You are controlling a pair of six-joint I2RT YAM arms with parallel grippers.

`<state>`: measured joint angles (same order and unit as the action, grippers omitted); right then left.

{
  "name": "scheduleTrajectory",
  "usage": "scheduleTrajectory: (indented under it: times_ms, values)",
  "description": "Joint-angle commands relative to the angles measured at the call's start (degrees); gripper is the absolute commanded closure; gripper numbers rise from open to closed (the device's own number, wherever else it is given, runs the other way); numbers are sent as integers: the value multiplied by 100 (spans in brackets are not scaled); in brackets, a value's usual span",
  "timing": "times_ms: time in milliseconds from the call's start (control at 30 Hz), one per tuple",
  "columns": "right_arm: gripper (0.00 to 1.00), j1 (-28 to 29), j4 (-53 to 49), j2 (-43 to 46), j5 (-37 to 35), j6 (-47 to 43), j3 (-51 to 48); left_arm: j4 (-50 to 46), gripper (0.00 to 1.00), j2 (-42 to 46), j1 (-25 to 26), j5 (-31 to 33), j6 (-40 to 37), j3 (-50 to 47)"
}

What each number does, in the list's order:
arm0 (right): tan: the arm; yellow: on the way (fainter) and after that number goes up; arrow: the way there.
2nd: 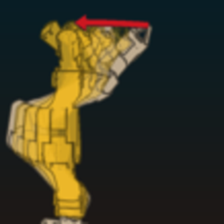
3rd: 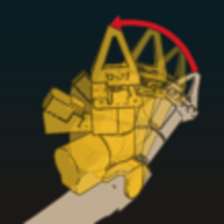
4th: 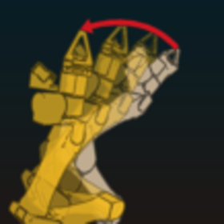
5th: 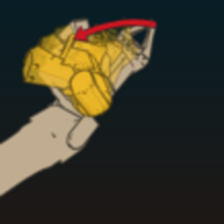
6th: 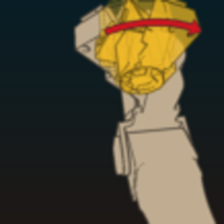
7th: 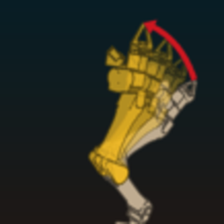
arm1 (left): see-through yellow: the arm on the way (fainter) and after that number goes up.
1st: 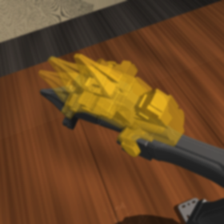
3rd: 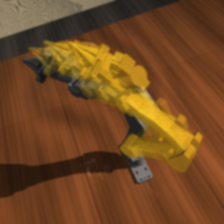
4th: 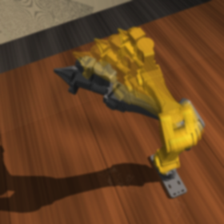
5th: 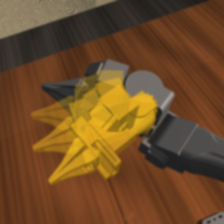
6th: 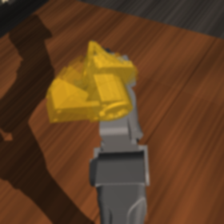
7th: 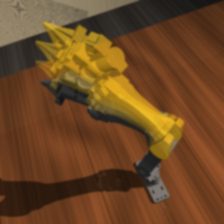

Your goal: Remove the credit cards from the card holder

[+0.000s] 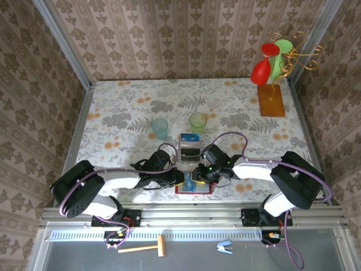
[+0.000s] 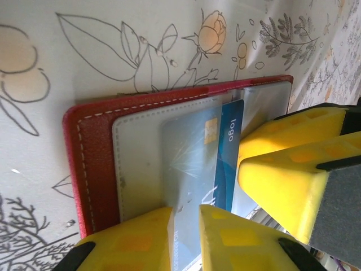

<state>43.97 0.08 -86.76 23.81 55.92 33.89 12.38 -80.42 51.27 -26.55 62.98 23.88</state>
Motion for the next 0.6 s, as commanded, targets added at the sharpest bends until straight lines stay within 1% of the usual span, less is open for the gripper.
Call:
scheduleTrajectory:
  times_ms: [0, 100, 300, 567]
  values:
    - [74, -32, 110, -134, 86, 72, -157, -169, 80, 65, -46, 112, -34, -39]
    - [74, -48, 124, -116, 98, 75, -171, -285, 81, 69, -64, 136, -83, -13]
    - [76, -63, 223, -64, 169, 124, -189, -219, 81, -56, -64, 88, -77, -40]
    - [78, -81, 836, -80, 435, 389, -377, -219, 81, -65, -64, 106, -83, -59]
